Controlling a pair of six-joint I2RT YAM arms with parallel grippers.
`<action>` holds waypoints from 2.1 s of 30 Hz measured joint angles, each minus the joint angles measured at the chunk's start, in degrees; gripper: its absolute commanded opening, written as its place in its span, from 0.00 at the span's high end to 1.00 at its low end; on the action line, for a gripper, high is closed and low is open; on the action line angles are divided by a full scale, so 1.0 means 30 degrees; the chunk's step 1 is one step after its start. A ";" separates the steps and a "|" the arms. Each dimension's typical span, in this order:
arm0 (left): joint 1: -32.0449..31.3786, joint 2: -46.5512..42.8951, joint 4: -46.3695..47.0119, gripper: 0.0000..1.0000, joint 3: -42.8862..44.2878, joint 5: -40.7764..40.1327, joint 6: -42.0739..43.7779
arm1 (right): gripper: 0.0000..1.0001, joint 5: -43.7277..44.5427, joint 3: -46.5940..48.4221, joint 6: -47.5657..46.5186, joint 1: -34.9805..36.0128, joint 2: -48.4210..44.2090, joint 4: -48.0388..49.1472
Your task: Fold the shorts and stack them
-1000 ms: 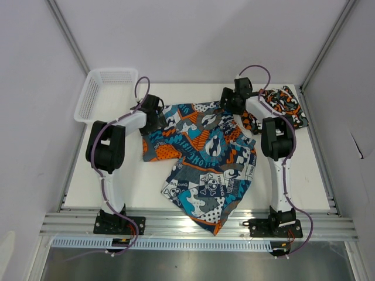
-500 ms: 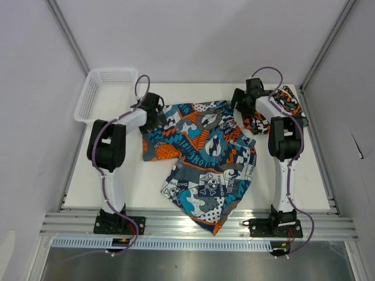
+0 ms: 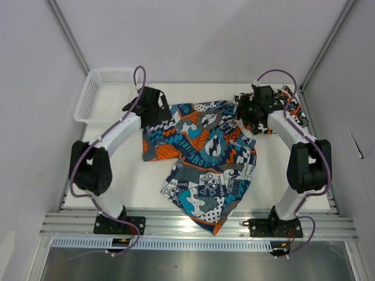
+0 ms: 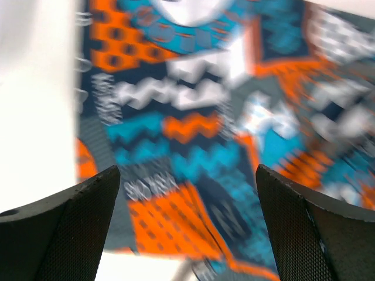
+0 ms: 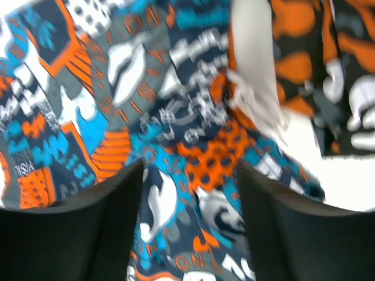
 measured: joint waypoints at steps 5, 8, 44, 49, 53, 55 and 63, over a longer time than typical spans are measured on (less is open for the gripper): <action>-0.3789 -0.3555 0.0342 0.01 -0.1326 -0.0211 0.0000 | 0.57 0.0197 -0.2645 -0.0204 0.0357 -0.0852 0.0277; -0.4597 -0.3679 0.0495 0.01 -0.1836 0.0095 0.0015 | 0.64 0.0415 -0.3759 -0.0211 0.1035 -0.0554 0.0029; 0.1996 0.7096 0.0525 0.01 0.3570 0.2761 0.1042 | 0.70 0.8276 -0.2980 0.2681 0.4969 0.2084 -0.4073; 0.2164 0.7344 0.0058 0.01 0.4080 0.2783 0.1188 | 0.53 0.7315 -0.3016 0.2659 0.6062 0.1559 -0.4656; 0.2535 0.7490 0.0015 0.01 0.4284 0.2783 0.1180 | 0.45 0.7016 -0.2958 0.2375 0.5887 0.0597 -0.5195; 0.2645 0.7482 0.0029 0.01 0.4262 0.2783 0.1180 | 0.43 0.6681 -0.2856 0.2149 0.5654 0.0080 -0.5275; 0.1953 0.3177 0.0036 0.01 0.0321 0.2200 0.1027 | 0.38 0.4481 -0.3286 0.1603 0.3308 -0.2601 -0.4350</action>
